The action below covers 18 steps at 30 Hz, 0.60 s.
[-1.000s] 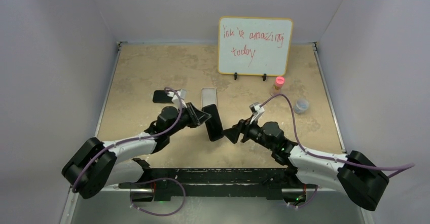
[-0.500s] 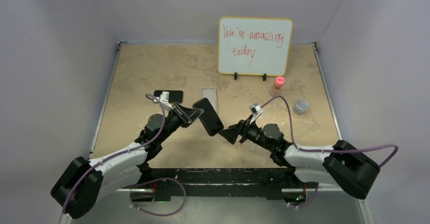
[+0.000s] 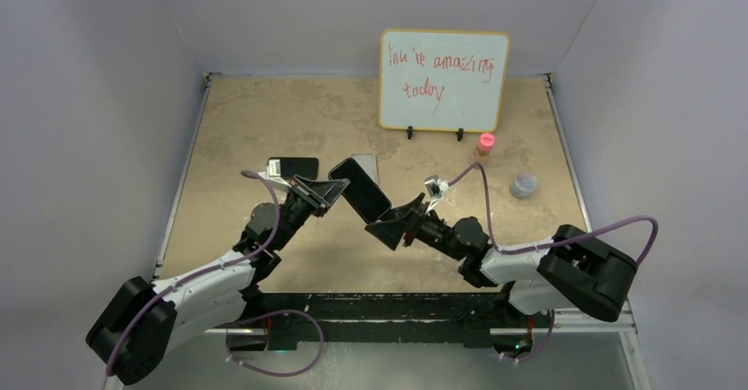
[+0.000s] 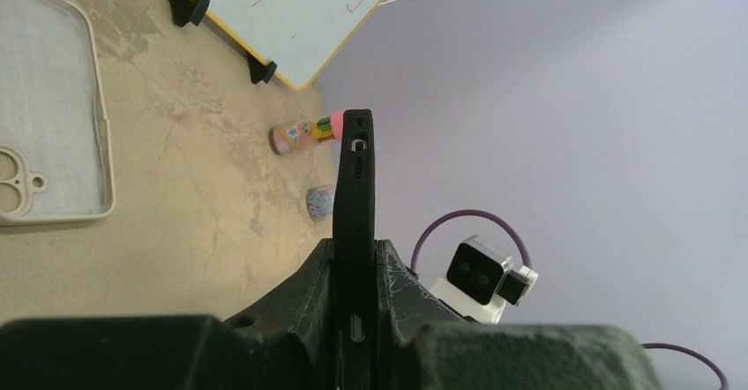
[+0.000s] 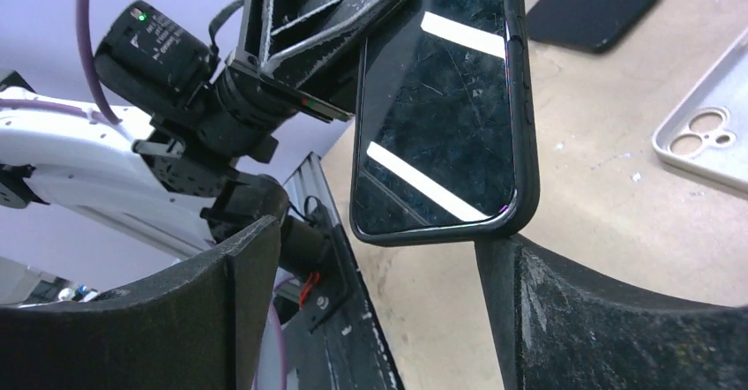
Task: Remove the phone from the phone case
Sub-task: Remove the phone case from the phone.
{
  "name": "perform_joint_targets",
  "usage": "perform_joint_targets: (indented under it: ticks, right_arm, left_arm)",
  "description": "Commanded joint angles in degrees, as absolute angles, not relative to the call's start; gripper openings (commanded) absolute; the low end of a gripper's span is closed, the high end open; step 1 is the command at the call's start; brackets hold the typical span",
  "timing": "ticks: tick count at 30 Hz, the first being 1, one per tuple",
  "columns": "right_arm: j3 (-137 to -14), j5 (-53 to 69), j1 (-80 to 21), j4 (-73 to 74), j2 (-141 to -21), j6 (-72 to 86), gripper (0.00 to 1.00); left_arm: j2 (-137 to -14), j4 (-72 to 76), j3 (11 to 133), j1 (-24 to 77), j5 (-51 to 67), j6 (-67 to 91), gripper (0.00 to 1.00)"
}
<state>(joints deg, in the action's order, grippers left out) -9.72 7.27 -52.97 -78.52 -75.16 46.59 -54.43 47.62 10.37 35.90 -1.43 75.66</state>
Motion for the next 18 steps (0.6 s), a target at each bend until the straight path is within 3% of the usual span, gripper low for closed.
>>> perform_joint_targets:
  ticks: [1,8,18]
  right_arm:
    - [-12.87,6.75,-53.52,-89.34,-77.3,47.0,0.79]
    - [-14.78,7.58,-53.78,-91.22,-80.12,46.87,0.62]
    - [-14.18,8.23,-53.88,-94.64,-83.66,41.46,0.29]
  left_arm:
    - [-52.24,56.88,10.1,36.86,-3.09,78.74,0.0]
    - [-51.53,58.09,9.23,37.3,-4.13,79.5,0.0]
    - [-52.46,58.0,9.05,37.66,-2.18,81.75,0.0]
